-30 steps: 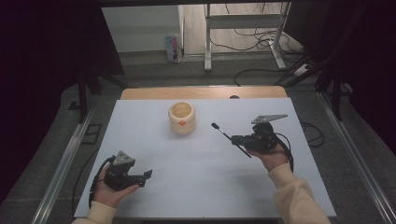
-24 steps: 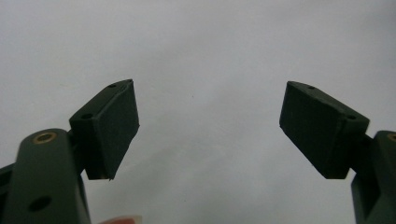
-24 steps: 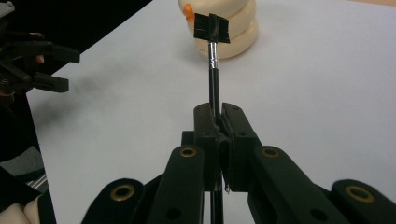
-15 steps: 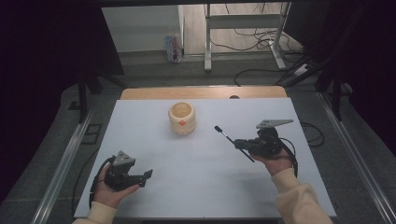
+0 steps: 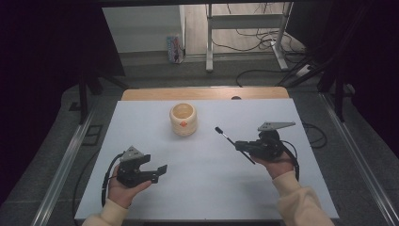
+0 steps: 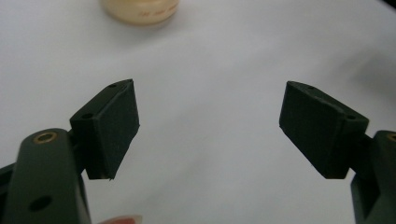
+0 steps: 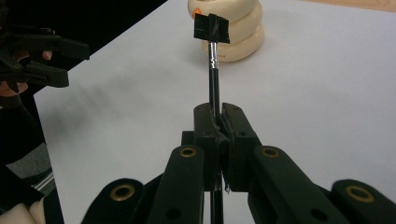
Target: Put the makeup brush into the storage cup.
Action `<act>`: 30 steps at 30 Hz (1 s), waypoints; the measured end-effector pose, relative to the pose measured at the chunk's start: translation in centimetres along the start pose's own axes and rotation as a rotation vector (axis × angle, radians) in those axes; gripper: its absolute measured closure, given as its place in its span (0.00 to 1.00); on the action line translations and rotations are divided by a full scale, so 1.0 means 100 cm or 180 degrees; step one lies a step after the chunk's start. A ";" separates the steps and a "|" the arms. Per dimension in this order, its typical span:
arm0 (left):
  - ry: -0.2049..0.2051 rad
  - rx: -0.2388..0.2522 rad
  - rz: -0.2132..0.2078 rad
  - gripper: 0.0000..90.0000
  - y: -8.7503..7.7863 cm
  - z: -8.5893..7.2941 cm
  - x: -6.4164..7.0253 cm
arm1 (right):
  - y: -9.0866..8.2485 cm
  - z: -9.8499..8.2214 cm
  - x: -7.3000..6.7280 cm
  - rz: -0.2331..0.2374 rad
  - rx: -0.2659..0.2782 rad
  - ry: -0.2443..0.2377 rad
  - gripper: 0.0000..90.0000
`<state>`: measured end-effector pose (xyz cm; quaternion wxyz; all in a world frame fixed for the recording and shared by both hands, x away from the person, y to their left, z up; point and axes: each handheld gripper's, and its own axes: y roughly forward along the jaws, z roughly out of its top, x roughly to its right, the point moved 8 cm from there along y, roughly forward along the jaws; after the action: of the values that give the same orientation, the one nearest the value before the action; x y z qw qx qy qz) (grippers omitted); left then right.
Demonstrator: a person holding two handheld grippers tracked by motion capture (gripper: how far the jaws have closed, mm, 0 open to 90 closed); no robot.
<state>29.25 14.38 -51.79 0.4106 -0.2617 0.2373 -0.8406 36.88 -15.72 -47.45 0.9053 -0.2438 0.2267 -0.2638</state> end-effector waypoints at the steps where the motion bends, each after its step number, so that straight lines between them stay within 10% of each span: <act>1: -0.0012 0.0031 -0.0046 0.23 0.002 0.004 0.004 | 0.000 0.000 0.000 0.0005 0.0009 0.0008 0.96; 14: -0.0212 0.0264 -0.0547 0.26 0.031 0.046 0.044 | -0.003 0.001 0.001 0.0003 0.0067 -0.0005 0.96; 30: -0.0324 0.0324 -0.0699 0.27 0.054 0.063 0.059 | 0.000 0.000 0.000 0.0006 0.0068 -0.0012 0.95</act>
<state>33.24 5.47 -48.91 0.3404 -0.3072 0.1431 -0.8771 36.88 -15.75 -47.44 0.9085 -0.2345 0.2224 -0.2649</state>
